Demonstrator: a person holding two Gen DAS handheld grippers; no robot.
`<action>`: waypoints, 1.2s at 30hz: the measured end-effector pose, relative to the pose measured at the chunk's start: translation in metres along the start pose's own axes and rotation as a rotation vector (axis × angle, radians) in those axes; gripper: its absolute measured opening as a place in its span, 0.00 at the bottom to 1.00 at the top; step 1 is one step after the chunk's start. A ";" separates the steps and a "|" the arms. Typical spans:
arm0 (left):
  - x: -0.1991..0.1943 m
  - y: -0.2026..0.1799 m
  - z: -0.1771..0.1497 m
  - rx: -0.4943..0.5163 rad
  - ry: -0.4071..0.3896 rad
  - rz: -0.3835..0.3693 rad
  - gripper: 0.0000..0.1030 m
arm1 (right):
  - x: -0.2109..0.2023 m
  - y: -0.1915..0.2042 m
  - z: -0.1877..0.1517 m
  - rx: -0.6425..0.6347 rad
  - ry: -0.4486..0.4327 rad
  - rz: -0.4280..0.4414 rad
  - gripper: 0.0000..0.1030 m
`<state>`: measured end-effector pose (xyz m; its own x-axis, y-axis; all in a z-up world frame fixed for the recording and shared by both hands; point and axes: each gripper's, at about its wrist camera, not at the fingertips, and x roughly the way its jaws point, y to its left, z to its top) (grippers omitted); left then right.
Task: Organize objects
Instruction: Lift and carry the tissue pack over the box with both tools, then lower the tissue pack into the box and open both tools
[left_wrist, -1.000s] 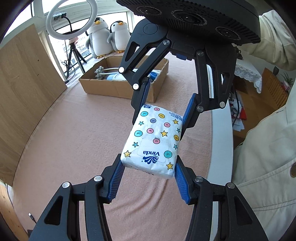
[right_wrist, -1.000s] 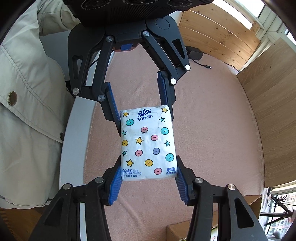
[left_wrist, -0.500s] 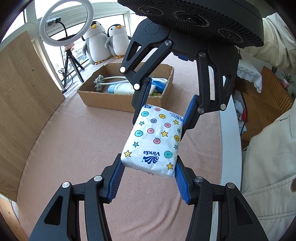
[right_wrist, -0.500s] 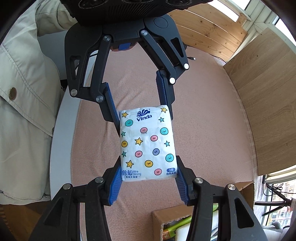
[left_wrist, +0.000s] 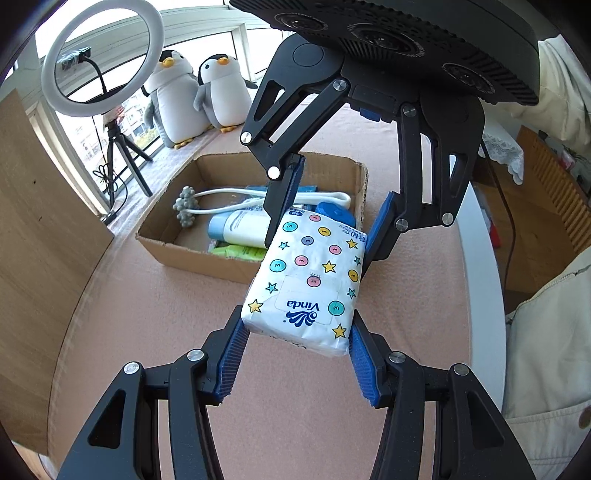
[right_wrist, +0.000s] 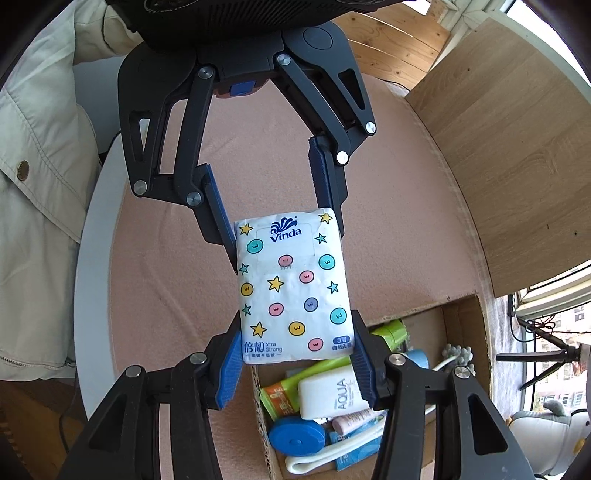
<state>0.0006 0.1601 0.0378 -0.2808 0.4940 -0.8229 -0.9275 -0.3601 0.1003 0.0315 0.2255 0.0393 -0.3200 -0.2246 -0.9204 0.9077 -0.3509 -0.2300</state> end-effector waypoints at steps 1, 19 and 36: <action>0.004 0.002 0.006 0.006 0.001 -0.003 0.54 | -0.001 -0.003 -0.004 0.004 0.003 -0.007 0.46; 0.069 0.019 0.088 0.073 0.023 -0.053 0.58 | -0.020 -0.033 -0.081 0.107 0.018 -0.067 0.47; 0.027 0.060 0.093 -0.176 -0.013 0.291 0.97 | -0.033 -0.053 -0.105 0.417 -0.033 -0.221 0.66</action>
<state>-0.0858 0.2255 0.0737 -0.5319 0.3597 -0.7666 -0.7515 -0.6178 0.2315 0.0226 0.3472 0.0484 -0.5079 -0.1293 -0.8516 0.6324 -0.7272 -0.2668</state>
